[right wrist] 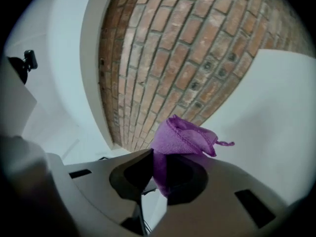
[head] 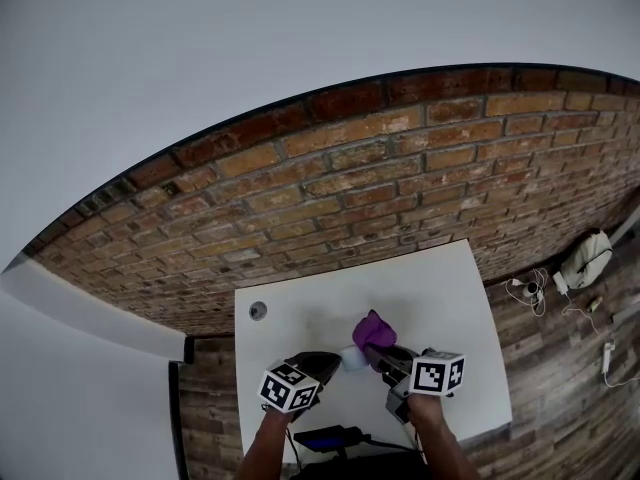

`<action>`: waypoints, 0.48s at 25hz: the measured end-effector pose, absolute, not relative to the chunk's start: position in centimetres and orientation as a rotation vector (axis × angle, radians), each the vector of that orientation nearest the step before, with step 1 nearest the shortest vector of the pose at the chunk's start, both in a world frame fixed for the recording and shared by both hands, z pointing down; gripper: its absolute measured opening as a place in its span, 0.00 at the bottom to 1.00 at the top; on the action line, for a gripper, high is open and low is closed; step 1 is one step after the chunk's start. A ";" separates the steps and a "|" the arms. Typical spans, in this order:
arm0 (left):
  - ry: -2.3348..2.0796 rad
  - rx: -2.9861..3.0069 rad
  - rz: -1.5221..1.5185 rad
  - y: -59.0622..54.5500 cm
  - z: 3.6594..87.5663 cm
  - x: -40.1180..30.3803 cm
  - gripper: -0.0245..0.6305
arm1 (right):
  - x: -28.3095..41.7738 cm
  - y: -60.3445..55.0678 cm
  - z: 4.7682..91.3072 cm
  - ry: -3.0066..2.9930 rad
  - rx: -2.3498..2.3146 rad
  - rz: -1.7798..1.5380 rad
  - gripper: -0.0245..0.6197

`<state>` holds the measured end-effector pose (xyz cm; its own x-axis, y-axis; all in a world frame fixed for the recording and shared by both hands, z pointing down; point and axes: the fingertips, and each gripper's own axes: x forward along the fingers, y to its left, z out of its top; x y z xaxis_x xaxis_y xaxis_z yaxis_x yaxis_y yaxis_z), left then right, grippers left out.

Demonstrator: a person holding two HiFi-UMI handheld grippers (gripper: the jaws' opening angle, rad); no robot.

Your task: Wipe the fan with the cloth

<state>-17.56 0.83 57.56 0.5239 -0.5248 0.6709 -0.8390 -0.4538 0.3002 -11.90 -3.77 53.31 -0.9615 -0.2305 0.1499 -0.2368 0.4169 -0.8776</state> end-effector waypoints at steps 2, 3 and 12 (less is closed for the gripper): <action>-1.113 2.193 0.704 0.7 56.5 -16.9 0.04 | -13.8 -2.9 50.8 -2.686 0.288 1.517 0.12; -1.109 2.213 0.744 0.7 56.3 -16.4 0.04 | -14.7 -2.2 50.6 -2.679 0.230 1.477 0.12; -1.112 2.256 1.039 0.5 56.8 -16.2 0.04 | -13.0 -3.8 56.4 -2.582 0.386 1.615 0.12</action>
